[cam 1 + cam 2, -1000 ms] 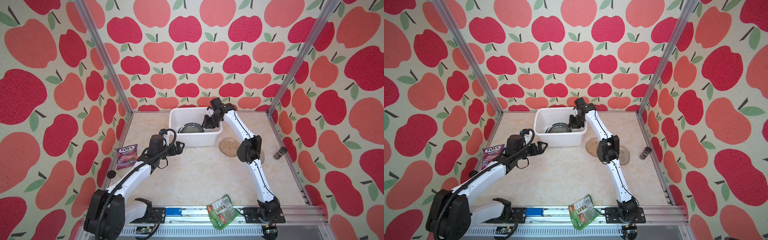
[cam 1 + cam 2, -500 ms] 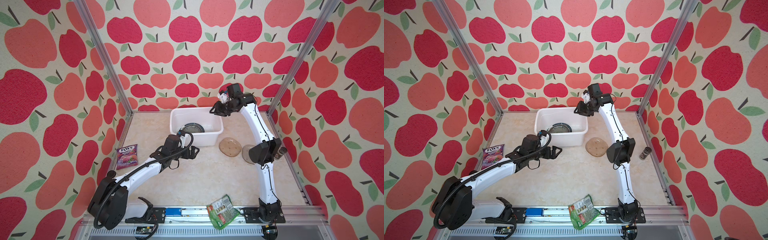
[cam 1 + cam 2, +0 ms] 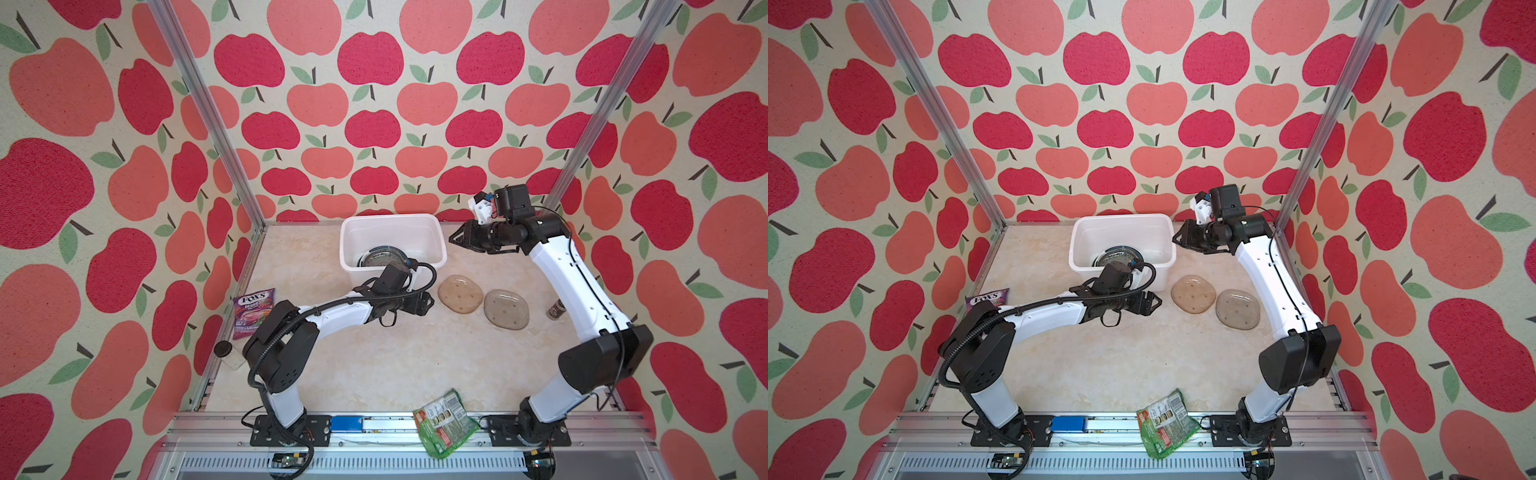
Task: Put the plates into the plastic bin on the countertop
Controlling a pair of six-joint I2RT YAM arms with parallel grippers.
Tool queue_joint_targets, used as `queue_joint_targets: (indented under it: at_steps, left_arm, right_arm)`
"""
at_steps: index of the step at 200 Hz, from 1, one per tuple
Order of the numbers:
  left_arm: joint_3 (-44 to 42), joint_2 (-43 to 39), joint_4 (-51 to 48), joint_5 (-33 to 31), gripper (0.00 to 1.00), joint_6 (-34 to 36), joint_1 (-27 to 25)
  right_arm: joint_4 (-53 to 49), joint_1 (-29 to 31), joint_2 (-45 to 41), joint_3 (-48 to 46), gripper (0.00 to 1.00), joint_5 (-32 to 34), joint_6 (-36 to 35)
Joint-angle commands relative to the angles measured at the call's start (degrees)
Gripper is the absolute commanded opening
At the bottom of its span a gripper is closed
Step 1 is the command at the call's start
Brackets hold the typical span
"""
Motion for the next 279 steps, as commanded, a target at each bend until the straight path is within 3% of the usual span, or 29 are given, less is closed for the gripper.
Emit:
queue_joint_targets:
  at_steps: [1, 36, 108, 167, 193, 208, 244, 279]
  left_arm:
    - [5.57, 5.04, -5.46, -4.34, 0.76, 1.46, -1.63]
    - [12.79, 12.89, -9.27, -5.92, 0.67, -0.76, -2.4]
    - [23.79, 23.11, -17.24, -13.54, 0.69, -5.08, -2.47]
    - [20.26, 20.92, -17.92, -16.43, 0.74, -2.62, -0.28]
    - [15.53, 19.28, -14.91, -11.14, 0.74, -5.27, 5.26]
    - [13.61, 17.61, -13.58, -11.34, 0.75, -4.84, 6.47]
    - [16.03, 18.18, -15.15, -11.44, 0.78, -2.3, 5.14]
    - [21.36, 22.05, -18.12, -11.33, 0.79, 0.63, -0.63]
  right_arm:
    - [7.07, -5.11, -8.83, -8.1, 0.27, -0.08, 2.29]
    - [7.88, -8.64, -11.98, -14.79, 0.27, -2.82, 2.28]
    - [11.42, -11.73, -14.43, -20.34, 0.27, -5.88, 2.7]
    - [12.87, -12.07, -15.1, -22.78, 0.27, -7.14, 3.12]
    - [13.89, -12.05, -14.87, -23.63, 0.27, -7.43, 4.01]
    - [14.06, -12.05, -14.88, -23.83, 0.26, -7.82, 4.54]
    - [13.41, -11.97, -14.88, -24.27, 0.26, -6.91, 4.3]
    - [13.08, -11.98, -15.32, -25.15, 0.26, -6.47, 4.0]
